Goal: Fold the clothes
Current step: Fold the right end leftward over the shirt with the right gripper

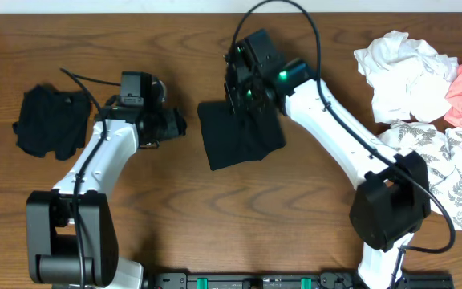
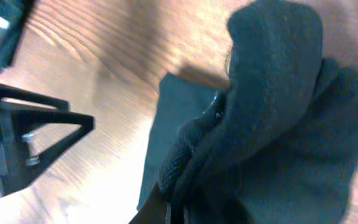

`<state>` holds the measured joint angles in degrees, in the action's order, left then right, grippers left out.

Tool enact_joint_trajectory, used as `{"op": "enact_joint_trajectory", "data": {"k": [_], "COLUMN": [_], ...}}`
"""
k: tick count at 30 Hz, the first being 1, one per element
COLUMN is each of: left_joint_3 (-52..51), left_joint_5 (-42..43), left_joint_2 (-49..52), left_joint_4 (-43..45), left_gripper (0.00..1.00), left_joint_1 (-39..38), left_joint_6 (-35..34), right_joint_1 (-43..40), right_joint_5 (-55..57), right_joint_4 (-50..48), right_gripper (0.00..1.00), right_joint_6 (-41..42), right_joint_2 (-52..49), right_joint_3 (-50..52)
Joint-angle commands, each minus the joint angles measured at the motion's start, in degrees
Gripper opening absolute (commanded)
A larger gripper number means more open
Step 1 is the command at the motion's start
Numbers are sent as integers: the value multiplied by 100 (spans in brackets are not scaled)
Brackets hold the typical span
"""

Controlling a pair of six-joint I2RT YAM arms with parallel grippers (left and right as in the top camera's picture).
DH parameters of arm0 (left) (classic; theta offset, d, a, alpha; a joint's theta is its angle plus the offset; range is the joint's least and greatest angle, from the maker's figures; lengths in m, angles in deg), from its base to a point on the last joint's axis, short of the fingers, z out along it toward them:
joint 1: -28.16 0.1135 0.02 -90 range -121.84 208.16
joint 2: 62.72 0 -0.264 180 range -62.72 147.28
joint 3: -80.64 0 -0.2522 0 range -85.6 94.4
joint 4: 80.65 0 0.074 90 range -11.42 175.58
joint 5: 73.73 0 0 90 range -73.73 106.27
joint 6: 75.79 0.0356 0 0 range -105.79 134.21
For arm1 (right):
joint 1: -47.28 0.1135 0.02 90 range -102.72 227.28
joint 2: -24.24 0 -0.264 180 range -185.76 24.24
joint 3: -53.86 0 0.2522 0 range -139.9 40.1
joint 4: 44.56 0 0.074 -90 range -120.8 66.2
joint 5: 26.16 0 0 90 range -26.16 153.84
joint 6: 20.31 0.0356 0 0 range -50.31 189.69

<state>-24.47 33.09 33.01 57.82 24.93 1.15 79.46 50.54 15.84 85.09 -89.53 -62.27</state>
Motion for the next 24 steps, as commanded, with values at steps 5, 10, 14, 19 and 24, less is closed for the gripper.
{"op": "enact_joint_trajectory", "data": {"k": [5,10,14,19,24], "left_joint_3": [61,61,61,61,61], "left_joint_5": [-107,-107,-107,-107,-107], "left_joint_2": [-4,-4,-4,-4,-4], "left_joint_4": [-94,-96,-94,-92,-90], "left_gripper": [59,59,59,59,59], "left_joint_1": [186,192,192,192,192], "left_joint_6": [96,96,96,98,98], "right_joint_1": [195,511,739,931,1058], "right_joint_5": [-66,-63,-63,-63,-61], "right_joint_4": [269,326,328,409,623], "right_gripper": [1,1,1,1,4], "right_joint_6": [-219,-221,-221,-219,-221], "right_joint_2": [46,-168,-389,-643,-872], "right_joint_3": [-472,-367,-367,-367,-367]}}
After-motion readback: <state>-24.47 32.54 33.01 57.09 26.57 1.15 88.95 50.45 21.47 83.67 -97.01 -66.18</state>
